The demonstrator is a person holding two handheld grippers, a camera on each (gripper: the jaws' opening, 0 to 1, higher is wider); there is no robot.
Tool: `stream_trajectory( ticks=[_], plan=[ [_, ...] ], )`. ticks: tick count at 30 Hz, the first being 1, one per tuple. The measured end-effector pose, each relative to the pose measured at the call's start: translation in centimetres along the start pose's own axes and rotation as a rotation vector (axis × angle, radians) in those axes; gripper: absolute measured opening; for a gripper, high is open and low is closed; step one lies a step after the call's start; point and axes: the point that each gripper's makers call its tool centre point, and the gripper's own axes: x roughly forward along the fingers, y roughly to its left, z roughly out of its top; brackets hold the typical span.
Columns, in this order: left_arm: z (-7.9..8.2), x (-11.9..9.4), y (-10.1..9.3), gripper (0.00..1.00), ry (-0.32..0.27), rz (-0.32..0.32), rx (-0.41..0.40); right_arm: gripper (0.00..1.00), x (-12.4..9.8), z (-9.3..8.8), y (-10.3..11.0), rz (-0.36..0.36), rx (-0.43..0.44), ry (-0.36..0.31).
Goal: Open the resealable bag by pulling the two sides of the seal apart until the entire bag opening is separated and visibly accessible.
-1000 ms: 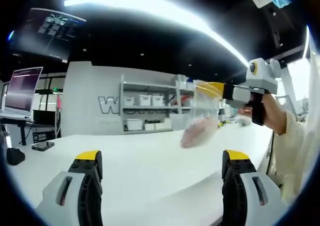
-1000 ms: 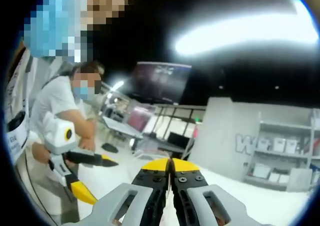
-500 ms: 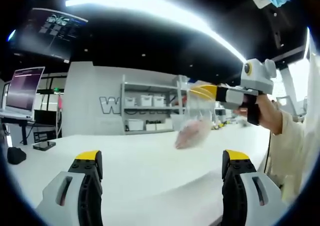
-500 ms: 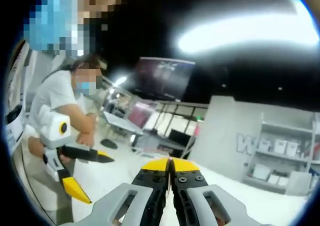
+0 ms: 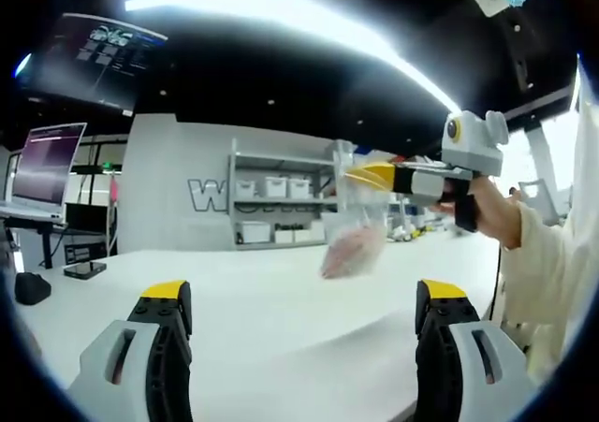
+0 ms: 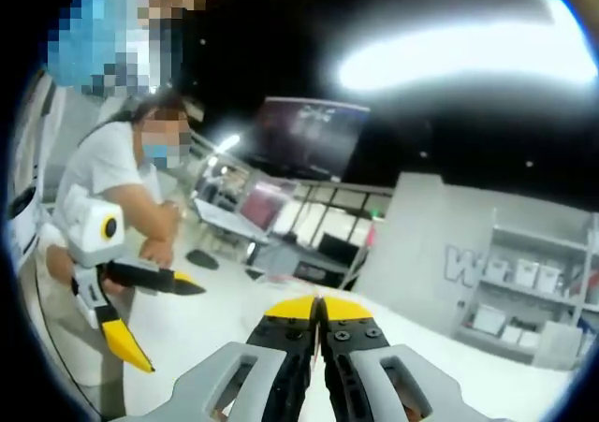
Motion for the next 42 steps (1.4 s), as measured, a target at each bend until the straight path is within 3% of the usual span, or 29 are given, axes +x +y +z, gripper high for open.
stream_trajectory(
  ticks=[17, 42],
  plan=[
    [-0.6, 0.3, -0.1, 0.98, 0.025, 0.000, 0.009, 0.00, 0.2, -0.7, -1.2, -0.002, -0.017, 0.037],
    [-0.8, 0.0, -0.1, 0.98, 0.033, 0.004, 0.010, 0.00, 2.8, -1.9, -2.2, 0.058, -0.118, 0.141]
  ],
)
